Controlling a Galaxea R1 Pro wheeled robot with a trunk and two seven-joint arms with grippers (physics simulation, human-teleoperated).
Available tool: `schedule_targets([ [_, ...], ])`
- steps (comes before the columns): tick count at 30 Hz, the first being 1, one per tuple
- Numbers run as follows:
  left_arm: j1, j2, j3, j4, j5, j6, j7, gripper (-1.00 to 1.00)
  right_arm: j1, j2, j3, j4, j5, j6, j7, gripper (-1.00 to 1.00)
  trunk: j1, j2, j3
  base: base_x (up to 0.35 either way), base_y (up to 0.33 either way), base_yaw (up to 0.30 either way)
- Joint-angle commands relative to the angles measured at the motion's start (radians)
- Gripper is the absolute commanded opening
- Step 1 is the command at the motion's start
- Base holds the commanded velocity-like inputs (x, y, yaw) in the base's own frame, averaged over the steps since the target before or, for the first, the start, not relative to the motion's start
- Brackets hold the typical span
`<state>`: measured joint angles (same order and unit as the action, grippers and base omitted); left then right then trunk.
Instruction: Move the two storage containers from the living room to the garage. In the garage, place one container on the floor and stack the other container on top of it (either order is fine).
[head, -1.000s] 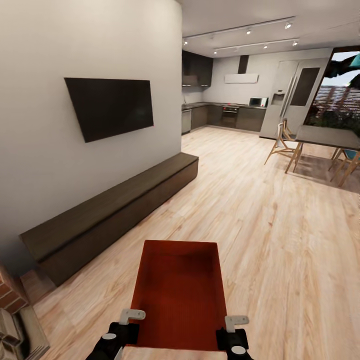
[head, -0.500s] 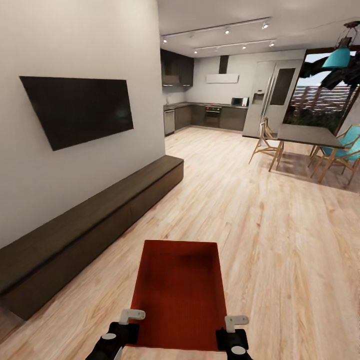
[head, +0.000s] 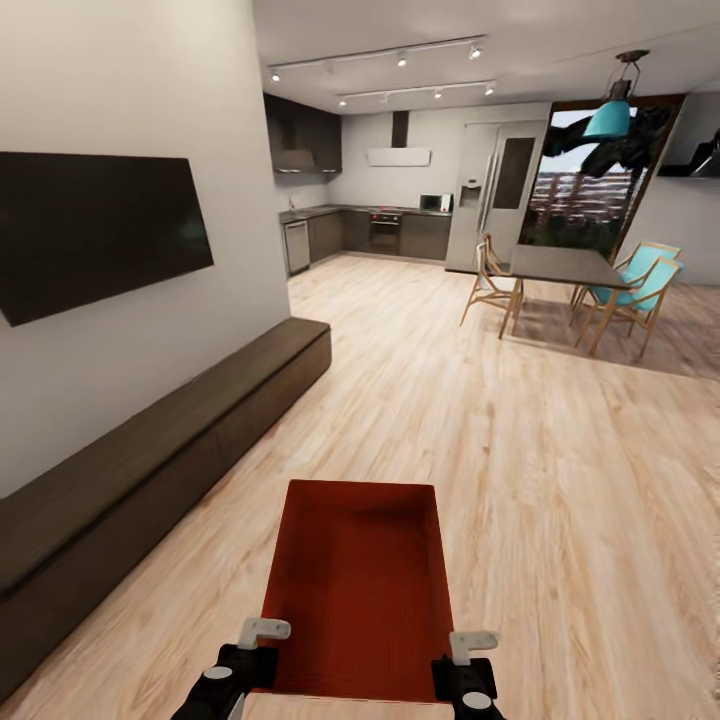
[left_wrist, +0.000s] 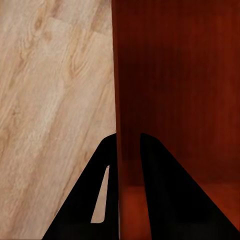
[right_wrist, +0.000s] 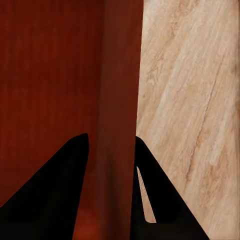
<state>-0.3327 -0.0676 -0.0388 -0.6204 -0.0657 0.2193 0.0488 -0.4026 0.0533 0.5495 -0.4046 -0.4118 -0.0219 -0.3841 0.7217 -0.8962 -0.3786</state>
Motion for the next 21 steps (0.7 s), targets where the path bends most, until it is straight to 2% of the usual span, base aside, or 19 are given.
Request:
schedule_targets([
  [1, 0.001, 0.0, -0.029, -0.001, -0.101, 0.006, 0.013, -1.0, -0.004, 0.0, -0.01, -0.006, -0.004, -0.004, -0.076, -1.0, 0.0, -0.001, -0.001, 0.218, 0.0, -0.24],
  [21, 0.001, 0.0, -0.03, -0.001, -0.101, 0.007, 0.013, -1.0, -0.004, 0.0, -0.009, -0.006, -0.004, -0.004, -0.076, -1.0, 0.0, -0.001, -0.001, 0.222, 0.0, -0.24],
])
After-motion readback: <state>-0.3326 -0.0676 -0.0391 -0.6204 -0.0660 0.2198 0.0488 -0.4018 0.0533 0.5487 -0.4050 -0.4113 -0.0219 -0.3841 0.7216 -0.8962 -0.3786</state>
